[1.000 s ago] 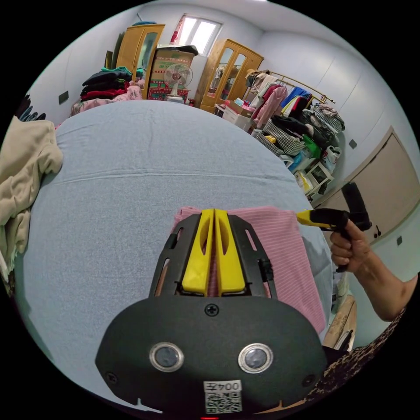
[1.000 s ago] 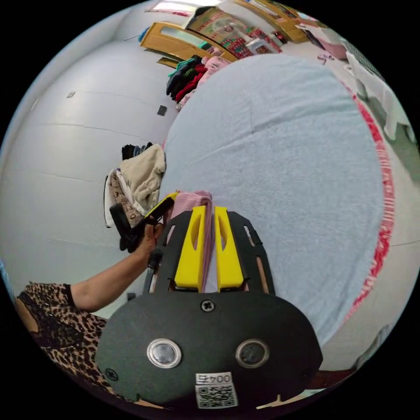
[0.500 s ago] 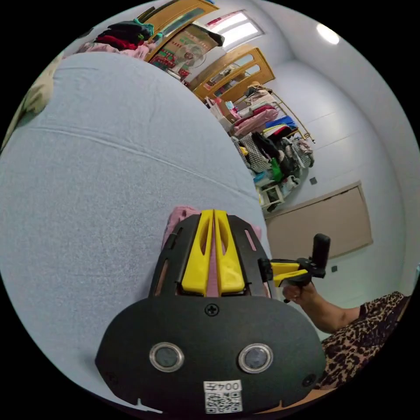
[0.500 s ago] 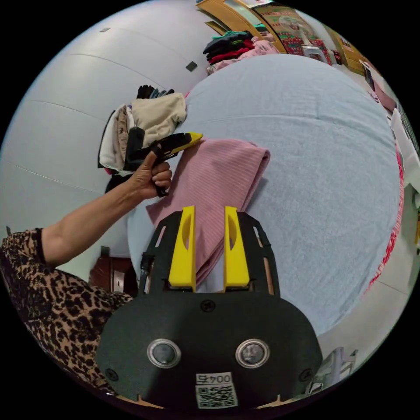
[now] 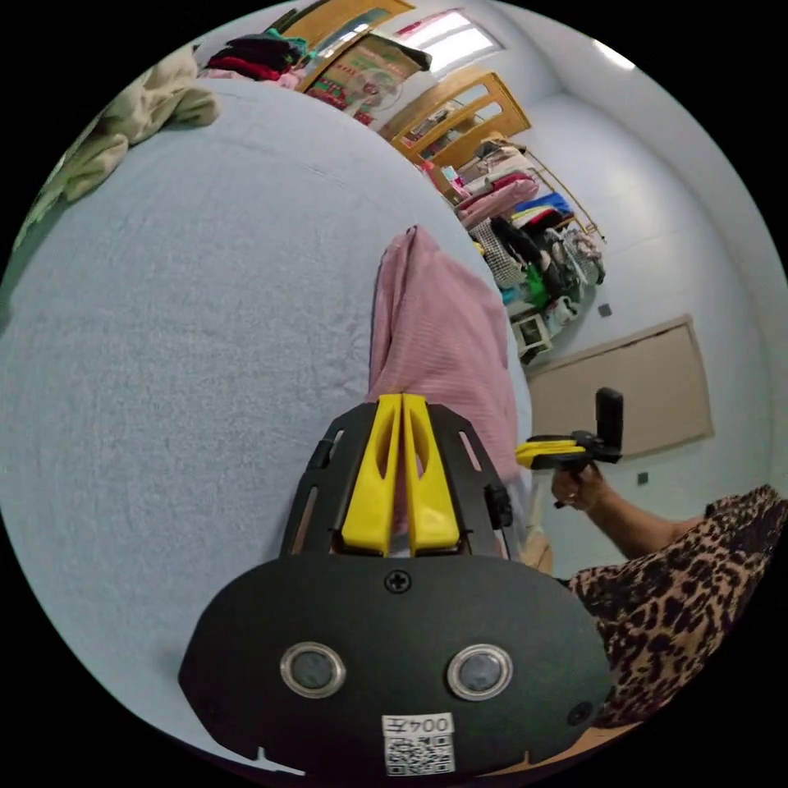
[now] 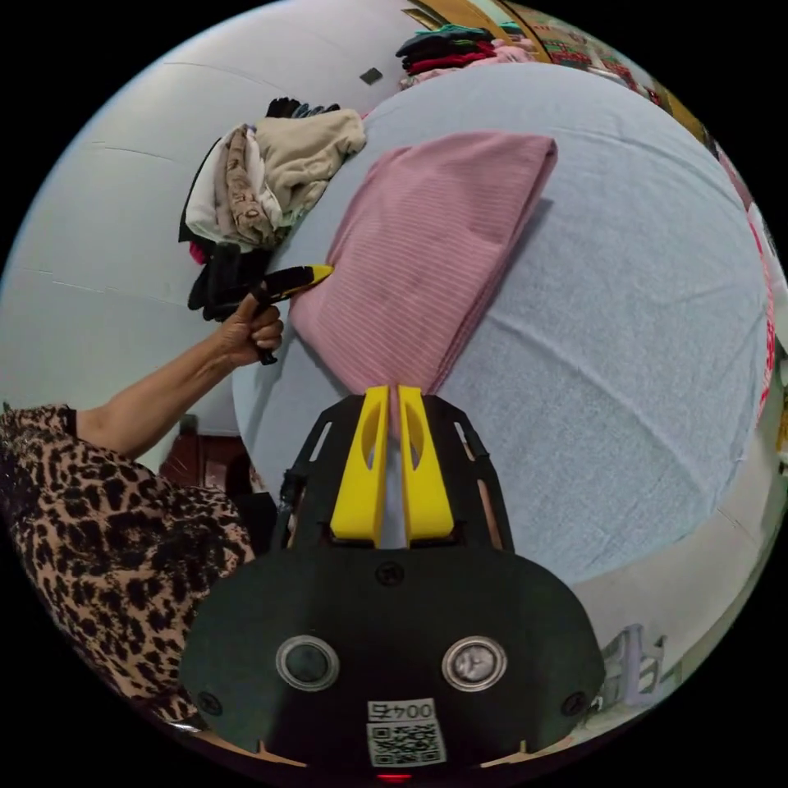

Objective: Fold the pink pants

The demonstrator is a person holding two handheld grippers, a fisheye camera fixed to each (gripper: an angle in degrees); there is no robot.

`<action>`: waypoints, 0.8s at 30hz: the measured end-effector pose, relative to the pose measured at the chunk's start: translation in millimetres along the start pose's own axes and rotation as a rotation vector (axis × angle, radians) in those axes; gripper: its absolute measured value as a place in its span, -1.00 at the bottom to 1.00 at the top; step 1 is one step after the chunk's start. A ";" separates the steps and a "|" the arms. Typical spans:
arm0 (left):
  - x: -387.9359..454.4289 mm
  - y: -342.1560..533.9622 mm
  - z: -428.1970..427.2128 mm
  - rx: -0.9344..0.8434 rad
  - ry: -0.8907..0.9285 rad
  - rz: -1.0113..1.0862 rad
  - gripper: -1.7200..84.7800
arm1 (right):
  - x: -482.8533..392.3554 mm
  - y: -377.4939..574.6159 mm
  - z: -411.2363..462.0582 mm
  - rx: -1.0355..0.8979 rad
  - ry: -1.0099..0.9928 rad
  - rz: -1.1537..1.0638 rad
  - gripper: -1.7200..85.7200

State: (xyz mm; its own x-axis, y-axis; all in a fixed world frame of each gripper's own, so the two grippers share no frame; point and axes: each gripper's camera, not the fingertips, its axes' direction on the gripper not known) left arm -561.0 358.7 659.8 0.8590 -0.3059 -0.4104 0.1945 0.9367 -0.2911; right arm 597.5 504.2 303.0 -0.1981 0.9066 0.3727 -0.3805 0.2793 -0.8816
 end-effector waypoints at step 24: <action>-35.8 140.1 62.3 0.156 0.686 -0.605 -0.47 | 94.4 50.4 198.0 0.075 -0.517 0.384 -0.79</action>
State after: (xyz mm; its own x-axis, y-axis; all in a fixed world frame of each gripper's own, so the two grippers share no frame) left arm -535.0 511.5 687.5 0.1322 -0.7376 -0.6622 0.6225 0.5816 -0.5236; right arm 380.8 541.2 351.1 -0.7347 0.6633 0.1425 -0.2543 -0.0745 -0.9643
